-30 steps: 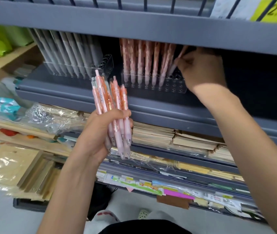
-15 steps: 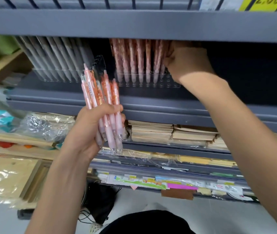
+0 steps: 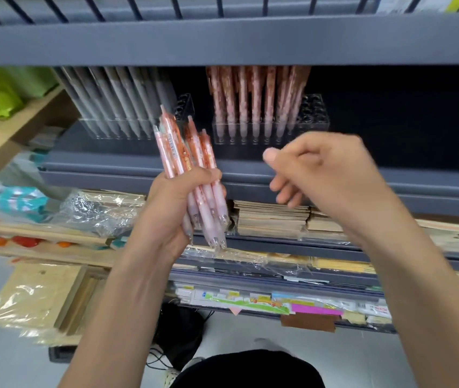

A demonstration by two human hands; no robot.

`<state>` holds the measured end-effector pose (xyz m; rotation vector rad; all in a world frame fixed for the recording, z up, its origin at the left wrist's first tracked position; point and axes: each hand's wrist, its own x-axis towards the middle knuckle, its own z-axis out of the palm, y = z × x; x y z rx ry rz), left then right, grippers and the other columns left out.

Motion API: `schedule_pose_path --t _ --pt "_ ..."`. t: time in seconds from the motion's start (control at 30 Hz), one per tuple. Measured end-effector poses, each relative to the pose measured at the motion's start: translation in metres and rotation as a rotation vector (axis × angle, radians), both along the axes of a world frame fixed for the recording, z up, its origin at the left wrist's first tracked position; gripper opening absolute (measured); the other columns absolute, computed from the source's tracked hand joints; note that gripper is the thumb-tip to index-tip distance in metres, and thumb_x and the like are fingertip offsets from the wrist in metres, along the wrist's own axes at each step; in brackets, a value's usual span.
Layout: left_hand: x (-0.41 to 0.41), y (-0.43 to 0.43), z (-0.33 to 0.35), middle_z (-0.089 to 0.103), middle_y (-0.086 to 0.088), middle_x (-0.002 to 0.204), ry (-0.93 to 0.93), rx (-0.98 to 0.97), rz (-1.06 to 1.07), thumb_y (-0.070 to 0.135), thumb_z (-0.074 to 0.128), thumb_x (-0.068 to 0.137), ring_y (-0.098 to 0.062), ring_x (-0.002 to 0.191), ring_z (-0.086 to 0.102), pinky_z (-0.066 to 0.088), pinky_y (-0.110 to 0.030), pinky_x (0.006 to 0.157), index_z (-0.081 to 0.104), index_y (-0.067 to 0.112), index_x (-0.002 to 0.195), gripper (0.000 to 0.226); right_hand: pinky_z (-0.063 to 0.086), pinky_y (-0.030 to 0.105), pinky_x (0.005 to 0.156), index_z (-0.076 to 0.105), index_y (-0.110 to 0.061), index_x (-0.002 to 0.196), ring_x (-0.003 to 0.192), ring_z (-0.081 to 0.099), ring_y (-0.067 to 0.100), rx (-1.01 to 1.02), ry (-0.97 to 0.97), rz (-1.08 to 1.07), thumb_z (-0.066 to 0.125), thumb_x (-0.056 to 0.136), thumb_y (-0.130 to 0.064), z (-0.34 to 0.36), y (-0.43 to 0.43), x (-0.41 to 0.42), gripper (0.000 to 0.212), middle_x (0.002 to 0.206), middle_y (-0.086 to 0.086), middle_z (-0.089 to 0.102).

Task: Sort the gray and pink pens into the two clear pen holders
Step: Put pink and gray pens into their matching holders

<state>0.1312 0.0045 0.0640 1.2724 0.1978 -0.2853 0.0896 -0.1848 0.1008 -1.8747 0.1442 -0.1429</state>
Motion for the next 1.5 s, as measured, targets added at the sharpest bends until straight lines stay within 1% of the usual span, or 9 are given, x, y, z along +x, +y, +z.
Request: schedule_pose_path --t 0.1,0.3,0.47,0.57,0.7,0.93,1.2,1.37,1.5 --pt "0.002 -0.008 -0.001 0.059 -0.011 0.067 -0.018 0.021 -0.005 0.008 0.073 0.079 -0.022 0.056 0.058 0.051 -0.032 0.055 0.064 0.0 0.101 0.026 0.056 0.027 0.054 0.069 -0.013 0.08 0.057 0.07 0.017 0.095 0.126 0.156 0.08 0.077 -0.036 -0.013 0.031 -0.02 0.025 0.065 0.005 0.071" --pt "0.004 -0.014 -0.003 0.061 -0.013 0.069 -0.067 0.055 -0.003 0.01 0.075 0.076 -0.025 0.06 0.059 0.052 -0.034 0.054 0.064 0.003 0.096 0.024 0.055 0.026 0.055 0.065 -0.003 0.081 0.054 0.065 0.017 0.304 0.178 0.104 0.084 0.074 -0.012 -0.022 0.032 -0.01 0.022 0.064 0.011 0.069" --pt "0.004 -0.023 -0.004 0.065 -0.01 0.065 -0.097 0.081 0.025 0.016 0.07 0.07 -0.025 0.058 0.063 0.054 -0.038 0.055 0.065 0.003 0.096 0.029 0.047 0.024 0.044 0.055 -0.005 0.091 0.046 0.058 0.016 0.367 0.255 0.126 0.072 0.078 0.007 -0.026 0.025 -0.003 0.025 0.06 0.009 0.063" --pt "0.006 -0.023 -0.004 0.07 -0.009 0.063 -0.102 0.076 0.052 0.018 0.068 0.065 -0.02 0.057 0.067 0.054 -0.029 0.052 0.065 -0.004 0.105 0.046 0.047 0.025 0.044 0.054 -0.006 0.106 0.046 0.058 0.017 0.415 0.272 0.168 0.064 0.078 0.013 -0.027 0.017 -0.002 0.036 0.062 0.01 0.065" --pt "0.008 -0.021 -0.004 0.07 -0.008 0.064 -0.096 0.048 0.072 0.013 0.07 0.071 -0.017 0.06 0.069 0.055 -0.026 0.054 0.066 -0.004 0.105 0.038 0.05 0.024 0.048 0.06 -0.006 0.109 0.051 0.061 0.018 0.472 0.203 0.187 0.061 0.08 0.013 -0.025 0.001 -0.003 0.035 0.069 0.012 0.067" --pt "0.006 -0.025 -0.003 0.071 -0.007 0.065 -0.076 0.011 0.075 0.014 0.071 0.067 -0.016 0.062 0.07 0.056 -0.026 0.054 0.065 -0.001 0.104 0.041 0.056 0.024 0.058 0.071 -0.014 0.074 0.061 0.069 0.018 0.159 -0.022 -0.068 0.066 0.078 -0.004 -0.015 -0.043 0.017 0.011 0.075 0.008 0.075" --pt "0.0 -0.023 -0.007 0.071 -0.007 0.067 -0.075 0.028 0.088 0.008 0.068 0.08 -0.017 0.062 0.069 0.057 -0.027 0.056 0.068 0.002 0.097 0.018 0.047 0.027 0.047 0.063 -0.028 0.076 0.045 0.058 0.01 -0.098 -0.265 -0.265 0.063 0.083 -0.017 -0.011 -0.054 0.059 0.013 0.077 -0.011 0.075" --pt "-0.007 -0.021 -0.008 0.073 -0.004 0.071 -0.073 0.017 0.099 0.015 0.071 0.068 -0.015 0.066 0.071 0.057 -0.027 0.058 0.068 0.004 0.097 0.032 0.055 0.038 0.079 0.069 -0.018 0.088 0.077 0.069 0.023 -0.452 -0.206 -0.256 0.061 0.083 -0.028 -0.007 -0.049 0.071 0.014 0.084 -0.007 0.074" --pt "-0.012 -0.02 -0.009 0.073 -0.004 0.07 -0.072 0.004 0.114 0.008 0.071 0.078 -0.015 0.064 0.071 0.057 -0.026 0.057 0.067 0.003 0.099 0.023 0.047 0.028 0.078 0.068 -0.012 0.093 0.093 0.064 0.033 -0.719 -0.124 -0.248 0.057 0.086 -0.026 0.001 -0.046 0.078 0.019 0.098 0.005 0.073"
